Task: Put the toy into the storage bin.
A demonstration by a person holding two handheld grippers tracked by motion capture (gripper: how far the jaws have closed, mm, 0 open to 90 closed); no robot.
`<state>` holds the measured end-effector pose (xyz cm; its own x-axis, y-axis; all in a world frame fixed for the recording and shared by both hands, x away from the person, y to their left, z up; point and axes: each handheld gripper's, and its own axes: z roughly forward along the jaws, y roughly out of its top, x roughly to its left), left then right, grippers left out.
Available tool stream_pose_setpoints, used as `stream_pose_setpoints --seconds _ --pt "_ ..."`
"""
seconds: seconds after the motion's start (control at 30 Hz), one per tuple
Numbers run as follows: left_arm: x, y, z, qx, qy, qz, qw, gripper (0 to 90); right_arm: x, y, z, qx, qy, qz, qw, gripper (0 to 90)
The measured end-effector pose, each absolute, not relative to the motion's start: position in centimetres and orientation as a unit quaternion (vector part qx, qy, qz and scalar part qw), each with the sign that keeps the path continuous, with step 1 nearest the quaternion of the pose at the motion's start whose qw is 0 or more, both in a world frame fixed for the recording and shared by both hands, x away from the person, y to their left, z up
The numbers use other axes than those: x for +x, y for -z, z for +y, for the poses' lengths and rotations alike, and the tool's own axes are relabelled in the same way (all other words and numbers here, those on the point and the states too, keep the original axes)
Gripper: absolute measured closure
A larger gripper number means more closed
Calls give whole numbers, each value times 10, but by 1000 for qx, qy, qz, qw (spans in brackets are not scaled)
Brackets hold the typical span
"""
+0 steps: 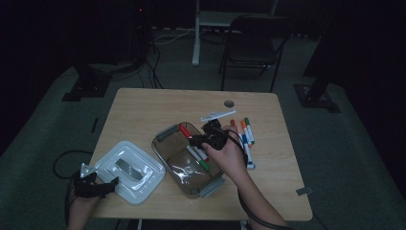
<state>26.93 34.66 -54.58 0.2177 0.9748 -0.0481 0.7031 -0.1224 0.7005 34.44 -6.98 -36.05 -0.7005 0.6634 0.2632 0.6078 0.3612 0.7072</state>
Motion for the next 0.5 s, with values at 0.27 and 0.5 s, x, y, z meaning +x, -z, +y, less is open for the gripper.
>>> stream_pose_setpoints --seconds 0.27,0.5 --pt "269 546 347 716 -220 586 311 5 345 379 -42 376 -393 839 4 767" --pt "269 546 347 716 -220 585 311 5 348 396 -22 375 -367 851 -12 767"
